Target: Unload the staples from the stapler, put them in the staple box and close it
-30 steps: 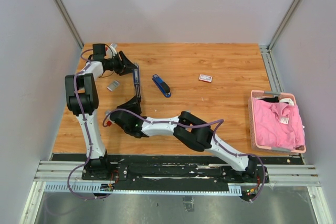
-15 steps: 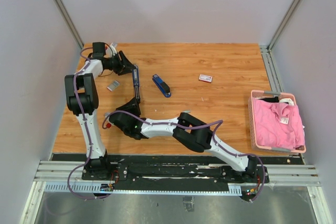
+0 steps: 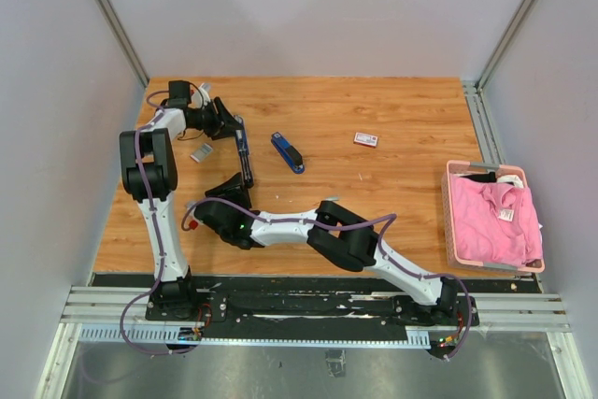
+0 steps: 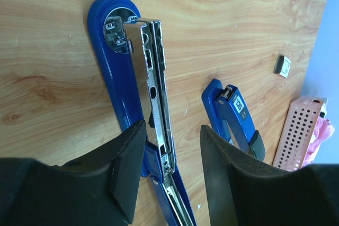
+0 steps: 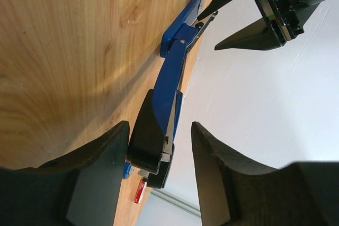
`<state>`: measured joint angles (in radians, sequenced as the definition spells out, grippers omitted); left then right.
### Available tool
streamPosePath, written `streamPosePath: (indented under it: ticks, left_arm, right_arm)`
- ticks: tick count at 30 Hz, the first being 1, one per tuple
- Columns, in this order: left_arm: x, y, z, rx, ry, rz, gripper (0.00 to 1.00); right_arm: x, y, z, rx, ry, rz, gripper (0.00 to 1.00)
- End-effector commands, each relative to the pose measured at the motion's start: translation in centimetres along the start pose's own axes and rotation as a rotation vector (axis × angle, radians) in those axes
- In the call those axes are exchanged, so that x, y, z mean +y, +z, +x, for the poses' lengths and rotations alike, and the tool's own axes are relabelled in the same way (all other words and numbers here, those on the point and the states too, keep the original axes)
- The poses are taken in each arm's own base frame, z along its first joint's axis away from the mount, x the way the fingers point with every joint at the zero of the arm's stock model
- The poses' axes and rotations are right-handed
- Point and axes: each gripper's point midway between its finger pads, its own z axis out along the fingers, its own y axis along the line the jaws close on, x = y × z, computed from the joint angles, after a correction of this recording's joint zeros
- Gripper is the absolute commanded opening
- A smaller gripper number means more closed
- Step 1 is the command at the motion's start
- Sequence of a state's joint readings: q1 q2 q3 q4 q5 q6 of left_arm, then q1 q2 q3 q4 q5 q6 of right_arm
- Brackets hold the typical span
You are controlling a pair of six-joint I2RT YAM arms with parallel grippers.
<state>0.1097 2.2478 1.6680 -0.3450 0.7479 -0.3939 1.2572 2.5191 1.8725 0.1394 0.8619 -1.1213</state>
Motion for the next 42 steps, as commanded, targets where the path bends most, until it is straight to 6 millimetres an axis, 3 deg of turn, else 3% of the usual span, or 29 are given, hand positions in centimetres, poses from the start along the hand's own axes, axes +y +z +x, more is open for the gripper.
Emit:
streamPosePath:
  ticks: [1,8,15,19,24,29,34,37,42]
  left_arm:
    - [0.1,0.0,-0.6,-0.008,0.024,0.005,0.5]
    - [0.2,0.1,-0.7,-0.009,0.026,0.0,0.5]
    - [0.0,-0.1,-0.9,-0.011,0.039,-0.002,0.5]
    - [-0.2,-0.3,-1.0,-0.013,0.041,-0.004,0.5]
    - [-0.7,-0.8,-1.7,-0.031,0.052,-0.013,0.5]
    - [-2.7,-2.0,-3.1,-0.058,0.075,0.002,0.52]
    - [-5.1,-4.7,-4.7,-0.116,0.137,-0.026,0.57]
    - [-5.7,-6.3,-4.4,-0.122,0.215,-0.089,0.63]
    - [-4.6,-8.1,-2.1,-0.106,0.369,-0.253,0.72]
  right_arm:
    - [2.4,-0.6,-0.8,-0.016,-0.059,-0.057,0.54]
    - [1.3,-1.3,-1.0,-0.035,-0.007,-0.084,0.67]
    - [0.6,-2.9,-0.9,-0.068,0.103,-0.193,0.74]
    - [-0.7,-4.6,-0.9,-0.108,0.178,-0.255,0.76]
    - [-3.9,-7.1,0.1,-0.155,0.287,-0.318,0.77]
    - [-6.9,-9.5,2.5,-0.22,0.432,-0.44,0.78]
    - [-9.3,-11.6,5.7,-0.287,0.611,-0.573,0.78]
    - [-11.0,-12.2,8.8,-0.314,0.716,-0.608,0.78]
    - [-12.0,-10.8,15.8,-0.242,0.889,-0.629,0.78]
